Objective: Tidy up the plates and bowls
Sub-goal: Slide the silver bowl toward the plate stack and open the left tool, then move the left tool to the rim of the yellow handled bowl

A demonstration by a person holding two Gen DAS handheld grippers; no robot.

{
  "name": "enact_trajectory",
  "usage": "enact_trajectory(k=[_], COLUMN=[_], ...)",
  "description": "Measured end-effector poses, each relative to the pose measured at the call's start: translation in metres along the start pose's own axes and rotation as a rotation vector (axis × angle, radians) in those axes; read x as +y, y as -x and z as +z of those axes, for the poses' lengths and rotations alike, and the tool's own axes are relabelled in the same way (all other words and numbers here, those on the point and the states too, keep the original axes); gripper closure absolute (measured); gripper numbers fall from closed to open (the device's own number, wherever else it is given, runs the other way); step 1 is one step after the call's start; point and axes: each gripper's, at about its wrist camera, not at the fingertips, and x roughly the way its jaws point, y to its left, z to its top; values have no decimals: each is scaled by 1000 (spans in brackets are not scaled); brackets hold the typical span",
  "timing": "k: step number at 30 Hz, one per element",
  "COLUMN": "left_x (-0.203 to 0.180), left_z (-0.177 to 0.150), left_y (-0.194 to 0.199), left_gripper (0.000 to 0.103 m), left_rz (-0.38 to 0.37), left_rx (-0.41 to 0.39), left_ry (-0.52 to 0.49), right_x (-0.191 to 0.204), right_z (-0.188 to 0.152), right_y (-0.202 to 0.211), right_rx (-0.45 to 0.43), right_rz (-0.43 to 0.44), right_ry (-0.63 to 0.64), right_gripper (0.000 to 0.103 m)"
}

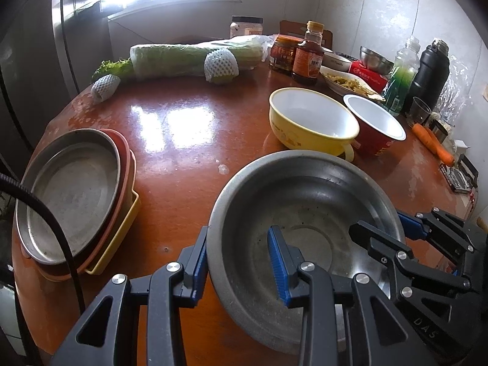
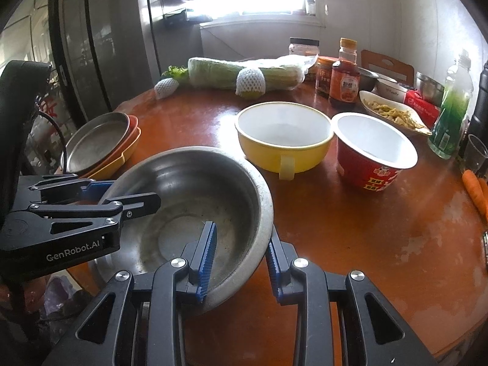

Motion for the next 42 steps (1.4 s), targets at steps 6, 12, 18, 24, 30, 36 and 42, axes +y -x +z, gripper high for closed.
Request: enact_trajectory(k=[6,12,18,24,30,36,42], left_x=[1,1,2,2,5,5,-1], left_z=[1,1,1,3,4,6,8], left_y=[-1,-2,0,6,11,24,40], left_gripper=[66,66,63,57,49,40,38], left_rz=[-4,-9,-10,-14,-9,-4,13], left_rx=[-3,-2,-7,-36,-51,-78,-113], left_ry=[1,-1,-6,-1,14,22,14], right_x=[0,0,0,-6,-11,-16,-19], right_z=[0,1,1,1,2,5,9], right_y=[-1,-3,-3,0,4,13,28], right_rx=[-3,3,8,-1,-18,-47,-85], right_rz=[16,28,35,20,-7,-19,-34], right_ry=[-9,-19,-31,-53,-64,-89,-100], right_gripper=[67,62,61,50,40,31,29])
